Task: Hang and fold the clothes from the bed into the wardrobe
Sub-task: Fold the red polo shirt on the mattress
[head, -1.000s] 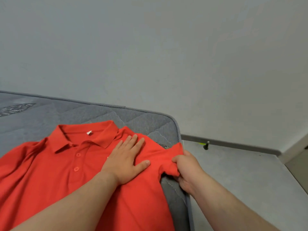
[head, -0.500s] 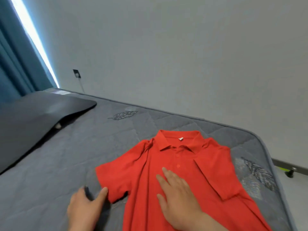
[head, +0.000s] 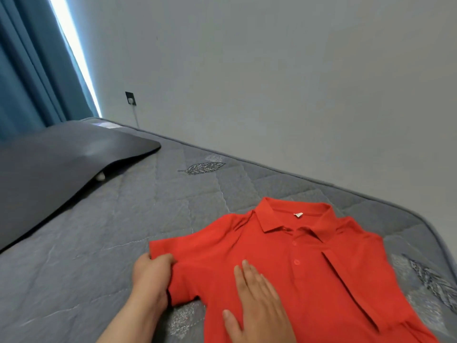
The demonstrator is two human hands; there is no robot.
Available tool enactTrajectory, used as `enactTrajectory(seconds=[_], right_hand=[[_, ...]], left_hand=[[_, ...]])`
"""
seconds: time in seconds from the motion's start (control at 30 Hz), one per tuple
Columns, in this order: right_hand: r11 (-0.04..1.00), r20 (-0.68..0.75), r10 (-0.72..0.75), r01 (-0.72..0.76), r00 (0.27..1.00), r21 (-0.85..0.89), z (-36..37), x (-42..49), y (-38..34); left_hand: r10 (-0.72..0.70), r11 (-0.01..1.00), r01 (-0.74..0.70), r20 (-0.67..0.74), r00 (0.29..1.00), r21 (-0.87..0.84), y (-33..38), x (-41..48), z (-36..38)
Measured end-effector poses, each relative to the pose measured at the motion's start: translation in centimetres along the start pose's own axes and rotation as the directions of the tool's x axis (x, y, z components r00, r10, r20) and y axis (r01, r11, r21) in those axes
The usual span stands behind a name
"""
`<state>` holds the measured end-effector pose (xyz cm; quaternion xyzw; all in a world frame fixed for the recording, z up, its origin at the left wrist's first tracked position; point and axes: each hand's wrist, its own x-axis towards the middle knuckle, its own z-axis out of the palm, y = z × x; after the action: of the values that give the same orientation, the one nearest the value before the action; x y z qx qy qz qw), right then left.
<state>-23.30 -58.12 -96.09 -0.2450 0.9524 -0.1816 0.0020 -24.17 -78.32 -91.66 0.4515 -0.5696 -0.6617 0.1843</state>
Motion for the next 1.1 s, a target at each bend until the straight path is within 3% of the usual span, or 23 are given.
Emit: enactTrajectory(seconds=[0.13, 0.2, 0.23, 0.3, 0.37, 0.4, 0.43, 0.47, 0.53, 0.57, 0.6, 0.77, 0.83, 0.9, 1.0, 1.1], right_hand=[[0.999, -0.042, -0.035, 0.035, 0.998, 0.011, 0.3, -0.2, 0.2], [0.998, -0.089, -0.052, 0.054, 0.995, 0.016, 0.3, -0.4, 0.4], [0.998, -0.107, -0.048, 0.051, 0.993, 0.023, 0.4, -0.6, 0.5], [0.997, -0.157, -0.015, 0.026, 0.988, 0.068, 0.5, -0.7, 0.6], [0.988, -0.183, 0.062, -0.035, 0.981, 0.149, 0.5, -0.9, 0.7], [0.98, -0.208, 0.09, -0.05, 0.974, 0.192, 0.6, -0.9, 0.8], [0.974, -0.238, 0.105, -0.052, 0.966, 0.219, 0.7, -0.9, 0.9], [0.972, -0.252, 0.111, -0.053, 0.961, 0.229, 0.8, -0.8, 1.0], [0.972, -0.269, 0.105, -0.043, 0.957, 0.23, 1.0, -0.8, 0.9], [0.968, -0.289, 0.104, -0.03, 0.952, 0.248, 1.1, -0.7, 0.9], [0.963, -0.319, 0.102, -0.014, 0.942, 0.268, 1.1, -0.7, 0.9], [0.936, -0.294, 0.15, -0.039, 0.944, 0.351, 0.6, -0.7, 0.9], [0.915, -0.228, 0.194, -0.092, 0.954, 0.393, -0.9, -2.0, 1.0], [0.904, -0.124, 0.178, -0.112, 0.976, 0.412, -2.5, -4.8, 1.8], [0.964, -0.059, 0.124, -0.106, 0.991, 0.242, -4.5, -11.2, 4.1], [0.981, 0.004, 0.163, -0.163, 0.987, 0.106, -5.5, -18.7, 6.6]], left_hand=[[-0.001, 0.996, -0.01, -0.127, 0.992, -0.083, 1.1, 1.7, -0.1], [0.014, 0.996, -0.021, -0.079, 0.997, -0.084, 1.1, 1.1, 0.6], [0.023, 0.993, -0.025, -0.014, 1.0, -0.114, 1.1, 0.4, 1.1], [0.041, 0.964, 0.03, 0.258, 0.965, -0.265, 1.8, -1.3, 2.1], [0.104, 0.951, 0.075, 0.538, 0.837, -0.3, 2.0, -2.9, 3.0], [0.145, 0.97, 0.004, 0.599, 0.787, -0.241, 1.5, -3.4, 3.3], [0.231, 0.973, -0.195, 0.603, 0.764, -0.125, 0.2, -3.5, 3.5], [0.348, 0.888, -0.459, 0.601, 0.719, 0.034, -1.7, -3.6, 3.5], [0.49, 0.448, -0.833, 0.69, 0.533, 0.325, -5.6, -3.2, 2.9], [0.511, 0.241, -0.897, 0.738, 0.441, 0.37, -6.9, -2.7, 2.7], [0.515, 0.139, -0.912, 0.759, 0.399, 0.385, -7.7, -2.4, 2.7], [0.497, 0.165, -0.897, 0.751, 0.435, 0.41, -7.2, -1.8, 3.3], [0.456, 0.133, -0.896, 0.776, 0.435, 0.424, -7.0, -2.4, 2.8], [0.399, 0.168, -0.878, 0.783, 0.477, 0.449, -6.9, -4.0, 1.4], [0.326, 0.262, -0.84, 0.775, 0.541, 0.476, -7.7, -7.7, -1.7], [0.225, 0.229, -0.81, 0.78, 0.584, 0.541, -9.3, -12.1, -5.7]])
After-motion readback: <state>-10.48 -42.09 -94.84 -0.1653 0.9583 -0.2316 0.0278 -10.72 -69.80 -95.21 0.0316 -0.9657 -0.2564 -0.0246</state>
